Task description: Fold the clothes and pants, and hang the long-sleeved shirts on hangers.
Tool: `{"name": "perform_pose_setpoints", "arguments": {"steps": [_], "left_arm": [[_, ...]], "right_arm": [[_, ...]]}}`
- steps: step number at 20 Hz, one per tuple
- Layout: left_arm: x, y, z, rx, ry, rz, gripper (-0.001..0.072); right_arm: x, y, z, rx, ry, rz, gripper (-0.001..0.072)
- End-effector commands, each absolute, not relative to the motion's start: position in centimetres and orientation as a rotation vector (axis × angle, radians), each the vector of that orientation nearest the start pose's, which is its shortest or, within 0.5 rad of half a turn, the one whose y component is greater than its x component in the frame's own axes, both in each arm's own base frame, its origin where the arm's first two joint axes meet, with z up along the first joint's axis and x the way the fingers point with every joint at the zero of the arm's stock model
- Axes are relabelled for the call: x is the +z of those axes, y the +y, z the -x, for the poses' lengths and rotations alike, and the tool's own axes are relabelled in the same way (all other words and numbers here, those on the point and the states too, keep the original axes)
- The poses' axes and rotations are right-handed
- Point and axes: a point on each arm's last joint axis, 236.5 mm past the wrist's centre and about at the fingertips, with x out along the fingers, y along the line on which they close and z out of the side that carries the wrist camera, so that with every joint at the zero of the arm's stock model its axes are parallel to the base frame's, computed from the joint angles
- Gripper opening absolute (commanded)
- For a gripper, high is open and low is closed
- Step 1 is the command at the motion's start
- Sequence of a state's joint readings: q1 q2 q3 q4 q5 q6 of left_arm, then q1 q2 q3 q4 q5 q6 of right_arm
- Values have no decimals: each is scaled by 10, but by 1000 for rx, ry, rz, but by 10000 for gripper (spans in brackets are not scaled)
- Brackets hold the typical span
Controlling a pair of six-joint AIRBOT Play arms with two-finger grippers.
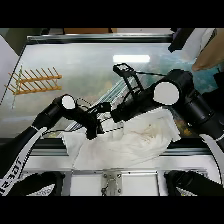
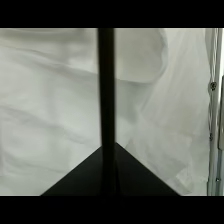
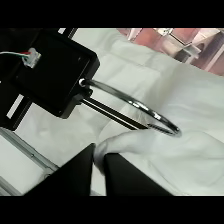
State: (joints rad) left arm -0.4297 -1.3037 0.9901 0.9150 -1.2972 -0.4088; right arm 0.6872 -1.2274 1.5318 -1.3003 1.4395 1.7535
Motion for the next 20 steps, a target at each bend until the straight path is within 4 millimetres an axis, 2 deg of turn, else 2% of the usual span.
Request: {"name": "perform_pose_setpoints", "arguments": {"steps": [1,2,5,7,12,14,16,18,20], "left_arm": [[-13,-257,-227,-1498,1051,-524,9],[-13,-257,-227,-1498,1051,-524,9],[-13,-257,-227,-1498,1051,-524,9],[-13,-257,-227,-1498,1051,-524,9],[-13,-257,-227,-1498,1051,-524,9],[-13,-257,-227,-1499,1051,-524,9],[-13,-257,-227,-1498,1051,-524,9],[-13,-257,-227,-1498,1051,-524,10],[-13,-257,-227,-1497,1050,-524,10]], "right_arm": [[151,294,-258,723,1227,65,385],[151,294,-258,724,1226,66,536],[157,304,-246,815,1222,71,529],[163,303,-234,871,1230,100,529],[180,273,-212,1027,1182,337,530],[185,255,-218,1032,1158,370,529],[189,236,-234,1007,1120,374,529],[191,226,-250,963,1098,345,529],[191,222,-255,946,1098,338,529]]}}
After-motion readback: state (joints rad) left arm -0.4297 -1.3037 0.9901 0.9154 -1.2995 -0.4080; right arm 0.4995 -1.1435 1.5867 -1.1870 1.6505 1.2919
